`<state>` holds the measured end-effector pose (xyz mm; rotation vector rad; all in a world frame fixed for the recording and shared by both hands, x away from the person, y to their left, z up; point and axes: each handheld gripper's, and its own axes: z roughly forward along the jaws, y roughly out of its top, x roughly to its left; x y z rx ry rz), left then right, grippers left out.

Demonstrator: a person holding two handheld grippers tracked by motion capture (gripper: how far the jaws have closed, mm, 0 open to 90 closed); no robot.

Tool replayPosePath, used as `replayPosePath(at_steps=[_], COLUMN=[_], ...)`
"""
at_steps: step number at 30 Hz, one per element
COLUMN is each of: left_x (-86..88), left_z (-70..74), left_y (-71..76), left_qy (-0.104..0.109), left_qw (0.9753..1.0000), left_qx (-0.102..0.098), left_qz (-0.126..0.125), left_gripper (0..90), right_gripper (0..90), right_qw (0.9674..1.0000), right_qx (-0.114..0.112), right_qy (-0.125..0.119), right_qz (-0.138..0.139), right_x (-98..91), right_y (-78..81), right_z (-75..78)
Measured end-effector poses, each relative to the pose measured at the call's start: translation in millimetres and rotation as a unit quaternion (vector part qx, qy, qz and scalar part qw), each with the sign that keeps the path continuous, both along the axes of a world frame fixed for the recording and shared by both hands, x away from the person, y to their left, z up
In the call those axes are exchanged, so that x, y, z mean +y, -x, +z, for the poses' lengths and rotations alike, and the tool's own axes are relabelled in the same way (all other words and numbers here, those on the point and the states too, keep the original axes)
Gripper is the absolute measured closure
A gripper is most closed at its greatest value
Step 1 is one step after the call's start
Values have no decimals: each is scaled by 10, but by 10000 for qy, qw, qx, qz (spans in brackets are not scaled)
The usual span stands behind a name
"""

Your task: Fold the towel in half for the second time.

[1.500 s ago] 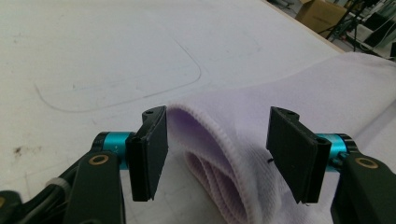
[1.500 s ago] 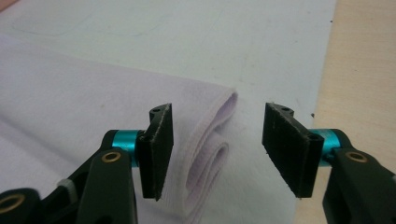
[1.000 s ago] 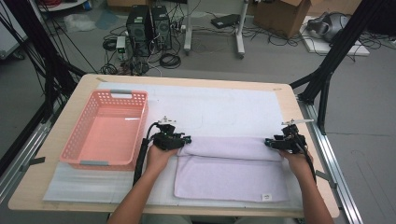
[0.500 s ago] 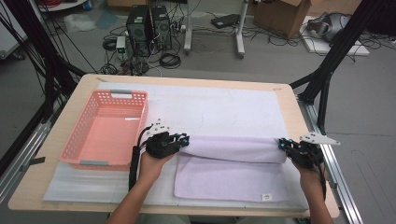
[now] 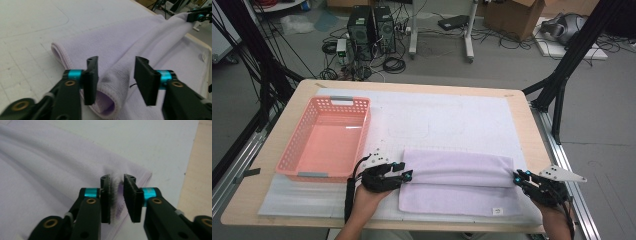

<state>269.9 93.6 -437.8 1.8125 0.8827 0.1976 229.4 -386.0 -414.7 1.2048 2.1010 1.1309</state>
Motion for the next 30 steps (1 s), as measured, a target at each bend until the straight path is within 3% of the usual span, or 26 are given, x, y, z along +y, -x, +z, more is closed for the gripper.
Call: replayPosePath(at_steps=[2,6,11,12,14,15,17,19,23,26,28,30], left_x=[8,-18,-90,-104,-121,-126,-116,-92,-64,-50,-43,-30], left_z=[-7,-23,-92,-103,-117,-112,-79,-31,22,10,-14,-10], left_y=[10,1,-34,-34,-14,15,57,110,244,334,372,379], left_qy=[16,21,-76,-125,-210,-207,-130,3,77,53,92,168], left_qw=[10000,10000,9998,9998,9996,9997,9998,10000,9996,9992,9987,9986], left_qx=[13,73,161,173,189,128,107,50,21,80,111,45], left_qz=[55,36,-13,-24,-81,-34,-66,-77,-258,-382,-486,-504], left_gripper=[465,460,522,571,733,757,783,791,787,752,639,511], right_gripper=[633,489,480,515,774,823,837,835,827,796,689,569], right_qw=[9999,9985,9991,9991,9975,9969,9979,9981,9979,9973,9970,9974], right_qx=[16,-77,272,329,607,669,551,408,183,238,402,378], right_qy=[-86,-530,-288,-247,-354,-398,-289,-421,-563,-577,-507,-560], right_qz=[-61,-117,-121,-131,-34,94,163,170,262,386,435,231], right_x=[-30,-52,54,66,72,76,71,25,-57,-78,-78,-98], right_y=[16,-7,-204,-262,-331,-325,-263,-143,56,161,219,270], right_z=[5,60,-64,-94,-135,-144,-116,-50,24,-2,-46,-45])
